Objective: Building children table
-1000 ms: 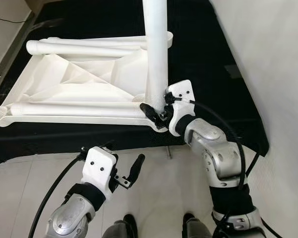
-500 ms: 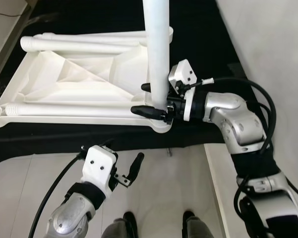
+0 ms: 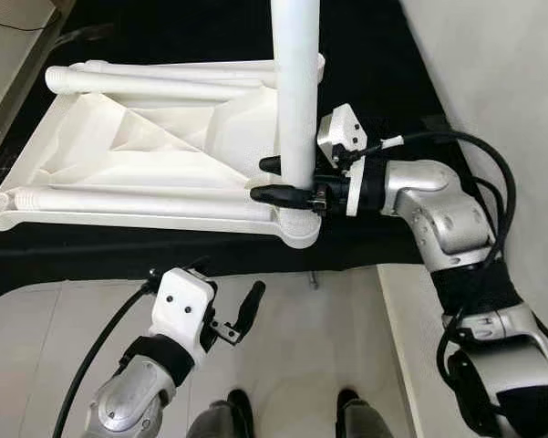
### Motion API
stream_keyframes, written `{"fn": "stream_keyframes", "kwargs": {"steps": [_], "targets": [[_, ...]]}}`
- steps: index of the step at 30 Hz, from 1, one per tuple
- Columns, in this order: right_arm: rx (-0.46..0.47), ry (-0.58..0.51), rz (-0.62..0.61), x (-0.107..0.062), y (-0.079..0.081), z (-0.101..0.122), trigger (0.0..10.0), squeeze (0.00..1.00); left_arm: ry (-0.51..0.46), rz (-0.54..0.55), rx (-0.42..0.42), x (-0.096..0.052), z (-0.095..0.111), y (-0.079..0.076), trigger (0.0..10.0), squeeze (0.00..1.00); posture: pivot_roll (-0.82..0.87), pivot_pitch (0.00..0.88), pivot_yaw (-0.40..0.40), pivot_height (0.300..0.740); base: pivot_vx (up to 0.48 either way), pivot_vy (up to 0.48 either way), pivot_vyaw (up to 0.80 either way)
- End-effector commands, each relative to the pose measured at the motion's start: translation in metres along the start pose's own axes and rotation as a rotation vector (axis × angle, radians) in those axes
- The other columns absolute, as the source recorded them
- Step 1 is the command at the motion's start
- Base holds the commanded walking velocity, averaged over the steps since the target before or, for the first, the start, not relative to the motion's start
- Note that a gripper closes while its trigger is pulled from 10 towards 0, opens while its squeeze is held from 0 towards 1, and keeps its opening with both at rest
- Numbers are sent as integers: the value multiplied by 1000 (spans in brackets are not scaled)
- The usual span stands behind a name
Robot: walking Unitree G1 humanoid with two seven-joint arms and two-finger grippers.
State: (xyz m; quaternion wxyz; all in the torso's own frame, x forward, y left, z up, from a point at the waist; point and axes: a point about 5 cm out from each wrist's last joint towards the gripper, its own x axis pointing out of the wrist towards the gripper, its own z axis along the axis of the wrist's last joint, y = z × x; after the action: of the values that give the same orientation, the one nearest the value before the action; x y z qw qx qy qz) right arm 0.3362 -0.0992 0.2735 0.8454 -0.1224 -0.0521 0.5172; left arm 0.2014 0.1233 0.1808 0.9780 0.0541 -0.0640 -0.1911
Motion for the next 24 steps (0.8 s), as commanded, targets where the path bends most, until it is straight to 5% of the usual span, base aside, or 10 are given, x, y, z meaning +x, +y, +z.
{"fn": "stream_keyframes", "kwargs": {"steps": [1,2,3,6,12,13,14,16,17,24], "targets": [[116,174,-413,-2,4,-41,0,0,29,7,-15,-3,-6,1,10000,0,-11,340,93,740,0,0,0],[116,174,-413,-2,4,-41,0,0,29,7,-15,-3,-6,1,10000,0,-11,340,93,740,0,0,0],[199,274,-638,-10,29,-63,0,0,29,10,-14,-3,-7,1,10000,0,-14,337,95,740,0,0,0],[225,278,-685,-10,41,-68,0,0,31,12,-13,-3,-7,2,10000,0,-18,326,104,740,0,0,0],[201,227,-724,5,40,-58,0,0,34,10,-12,-2,-9,2,10000,0,-16,316,107,740,0,0,0],[216,204,-706,12,39,-53,6980,0,35,9,-12,-2,-10,1,10000,0,-15,305,103,740,0,0,0],[242,157,-651,18,39,-48,10000,0,36,10,-12,-2,-10,1,10000,0,-14,304,102,740,0,0,0],[263,127,-624,22,41,-43,10000,0,37,11,-13,-3,-10,1,10000,0,-14,304,102,740,0,0,0],[292,79,-579,26,41,-37,10000,1000,37,13,-13,-3,-10,0,10000,0,-10,303,102,740,0,0,0],[190,-105,-147,25,32,-1,10000,1000,33,18,-14,-3,-9,0,10000,0,1,312,102,740,0,0,0]]}}
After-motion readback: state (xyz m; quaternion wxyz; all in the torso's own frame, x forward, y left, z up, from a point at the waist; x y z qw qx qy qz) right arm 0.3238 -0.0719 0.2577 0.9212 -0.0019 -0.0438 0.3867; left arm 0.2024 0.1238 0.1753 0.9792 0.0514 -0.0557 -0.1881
